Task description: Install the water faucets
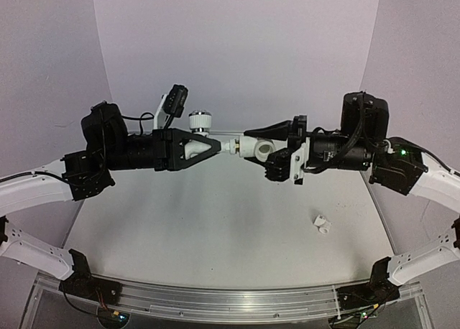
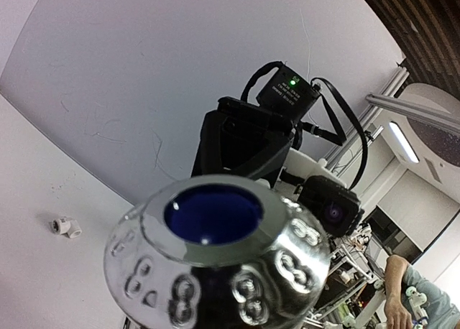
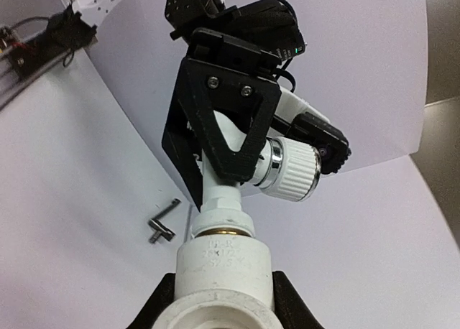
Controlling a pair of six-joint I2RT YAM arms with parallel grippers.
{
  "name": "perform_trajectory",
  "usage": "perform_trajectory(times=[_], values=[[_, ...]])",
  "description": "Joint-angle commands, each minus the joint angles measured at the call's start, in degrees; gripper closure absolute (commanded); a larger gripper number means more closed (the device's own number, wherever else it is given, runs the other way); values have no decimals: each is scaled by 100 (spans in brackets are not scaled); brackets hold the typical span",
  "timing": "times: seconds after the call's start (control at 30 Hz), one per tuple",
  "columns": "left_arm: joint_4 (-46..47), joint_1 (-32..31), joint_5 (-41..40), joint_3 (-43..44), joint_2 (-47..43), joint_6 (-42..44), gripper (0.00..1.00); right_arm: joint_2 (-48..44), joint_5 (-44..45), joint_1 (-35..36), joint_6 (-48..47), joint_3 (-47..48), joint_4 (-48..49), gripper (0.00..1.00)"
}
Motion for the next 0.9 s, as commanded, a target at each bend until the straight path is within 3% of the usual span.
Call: perform_trajectory(times=[0.0, 0.17, 0.27, 0.6, 0.87], values=[[71, -7, -88, 144, -162, 764, 100, 20, -303, 23, 2193, 457, -213, 75], [15, -11, -611, 419, -151, 649, 100, 76, -340, 21, 3265, 550, -225, 78], [-575, -12, -1082, 704, -87, 510, 100, 72, -298, 18, 3405, 544, -221, 80], [-1290, -12, -2632, 787, -207, -12, 100, 195, -29, 15, 4286, 495, -255, 89], [-1792, -13, -2750, 1073, -116, -87, 100, 325, -89, 15, 4767, 553, -253, 92]])
